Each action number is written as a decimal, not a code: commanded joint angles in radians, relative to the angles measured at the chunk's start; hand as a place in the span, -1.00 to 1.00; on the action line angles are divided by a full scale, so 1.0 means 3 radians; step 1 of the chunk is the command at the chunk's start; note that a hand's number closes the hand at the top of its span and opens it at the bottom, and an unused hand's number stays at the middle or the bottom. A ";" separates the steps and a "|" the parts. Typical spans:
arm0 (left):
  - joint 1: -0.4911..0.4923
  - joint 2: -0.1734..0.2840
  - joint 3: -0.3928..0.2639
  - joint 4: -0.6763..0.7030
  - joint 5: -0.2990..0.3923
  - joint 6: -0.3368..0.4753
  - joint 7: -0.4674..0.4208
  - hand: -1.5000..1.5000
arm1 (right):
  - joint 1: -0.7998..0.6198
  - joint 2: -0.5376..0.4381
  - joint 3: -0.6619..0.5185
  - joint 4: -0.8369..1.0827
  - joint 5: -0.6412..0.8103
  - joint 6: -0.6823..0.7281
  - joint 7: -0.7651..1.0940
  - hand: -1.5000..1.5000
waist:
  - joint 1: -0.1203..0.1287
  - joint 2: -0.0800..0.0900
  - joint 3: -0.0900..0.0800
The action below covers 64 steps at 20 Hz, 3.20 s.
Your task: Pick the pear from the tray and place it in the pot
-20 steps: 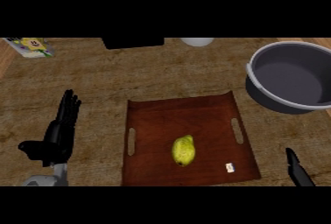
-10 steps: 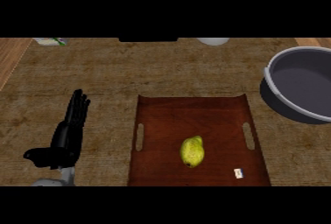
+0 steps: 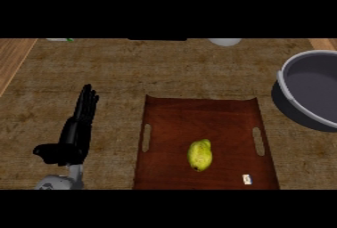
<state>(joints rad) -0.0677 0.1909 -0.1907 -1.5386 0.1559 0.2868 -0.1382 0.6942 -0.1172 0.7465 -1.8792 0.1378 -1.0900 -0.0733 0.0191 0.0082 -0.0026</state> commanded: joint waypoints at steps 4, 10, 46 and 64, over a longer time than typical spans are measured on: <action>0.0088 -0.0083 0.0039 -0.0013 -0.0007 -0.0028 -0.0039 0.00 | -0.0683 0.0232 -0.0001 0.0388 0.0823 0.0035 0.1288 -1.00 | -0.0020 -0.0011 0.0003; 0.0207 -0.0065 0.0036 -0.0261 -0.0063 -0.0034 0.0138 0.00 | -0.0932 0.0295 -0.0194 0.0347 0.1224 0.0480 0.2157 -1.00 | -0.0048 -0.0024 0.0006; 0.0113 -0.0392 0.0294 0.0005 -0.0404 -0.0268 0.0020 0.00 | -0.2119 0.0389 -0.0358 0.1562 0.1766 -0.0355 0.2715 1.00 | -0.0071 -0.0029 0.0007; 0.0086 -0.0350 0.0395 0.0029 -0.0316 -0.0329 0.0031 0.00 | -0.4414 -0.0663 -0.0381 0.1917 0.2682 0.2519 0.2754 1.00 | -0.0033 -0.0032 0.0004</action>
<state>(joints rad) -0.0366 0.0790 -0.1156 -1.5661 0.0428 0.1887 -0.1080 -0.5064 -0.3301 0.6340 -1.2795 0.8682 -0.4353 0.7064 0.0366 0.0022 -0.0034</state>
